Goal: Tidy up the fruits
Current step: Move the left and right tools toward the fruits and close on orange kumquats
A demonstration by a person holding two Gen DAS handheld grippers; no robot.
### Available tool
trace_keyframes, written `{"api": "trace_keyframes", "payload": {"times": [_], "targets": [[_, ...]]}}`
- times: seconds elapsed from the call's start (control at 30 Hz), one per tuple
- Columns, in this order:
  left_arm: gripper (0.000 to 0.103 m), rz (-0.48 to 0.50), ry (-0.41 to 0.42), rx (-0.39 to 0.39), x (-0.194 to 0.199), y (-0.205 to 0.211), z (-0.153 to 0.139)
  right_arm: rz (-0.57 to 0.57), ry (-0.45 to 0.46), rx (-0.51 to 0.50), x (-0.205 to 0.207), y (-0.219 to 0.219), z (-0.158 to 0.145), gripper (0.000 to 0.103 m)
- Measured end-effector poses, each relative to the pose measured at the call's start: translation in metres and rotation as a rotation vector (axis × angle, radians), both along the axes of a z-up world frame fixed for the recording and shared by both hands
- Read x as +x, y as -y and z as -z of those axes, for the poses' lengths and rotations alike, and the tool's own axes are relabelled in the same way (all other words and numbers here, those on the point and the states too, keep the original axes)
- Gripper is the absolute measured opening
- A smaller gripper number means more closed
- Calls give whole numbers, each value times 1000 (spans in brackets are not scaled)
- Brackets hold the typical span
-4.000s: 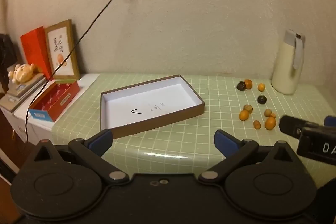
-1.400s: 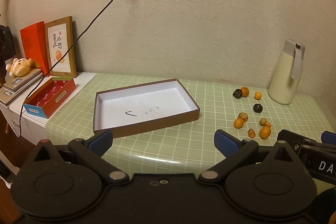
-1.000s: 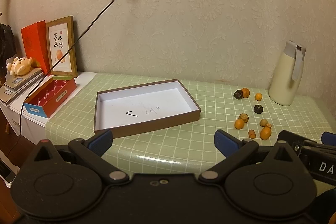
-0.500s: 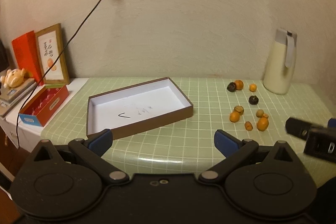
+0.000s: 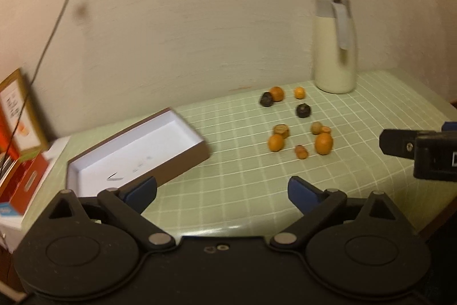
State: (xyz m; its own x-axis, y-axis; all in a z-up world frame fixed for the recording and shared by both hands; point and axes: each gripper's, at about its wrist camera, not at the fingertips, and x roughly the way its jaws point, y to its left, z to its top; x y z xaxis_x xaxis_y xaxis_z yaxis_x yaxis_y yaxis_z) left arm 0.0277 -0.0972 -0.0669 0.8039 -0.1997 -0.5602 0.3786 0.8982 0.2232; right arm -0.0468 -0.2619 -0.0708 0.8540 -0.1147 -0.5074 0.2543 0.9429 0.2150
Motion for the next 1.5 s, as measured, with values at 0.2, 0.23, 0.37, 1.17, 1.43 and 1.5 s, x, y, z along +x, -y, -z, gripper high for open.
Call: {"api": "trace_keyframes", "payload": {"times": [0.2, 0.23, 0.37, 1.17, 1.43, 1.5], "targets": [[73, 52, -45, 4, 33, 20, 22, 29, 9, 27, 12, 25, 13, 103], [71, 55, -52, 1, 39, 22, 25, 31, 9, 28, 15, 28, 16, 103], [65, 70, -70, -3, 63, 27, 36, 23, 5, 28, 33, 37, 24, 103], [43, 160, -182, 25, 168, 80, 104, 58, -84, 43, 142, 67, 84, 103], [40, 182, -194, 28, 182, 89, 112, 53, -133, 48, 160, 72, 103, 54], [42, 197, -197, 26, 185, 92, 112, 55, -153, 83, 164, 76, 110, 54]]}}
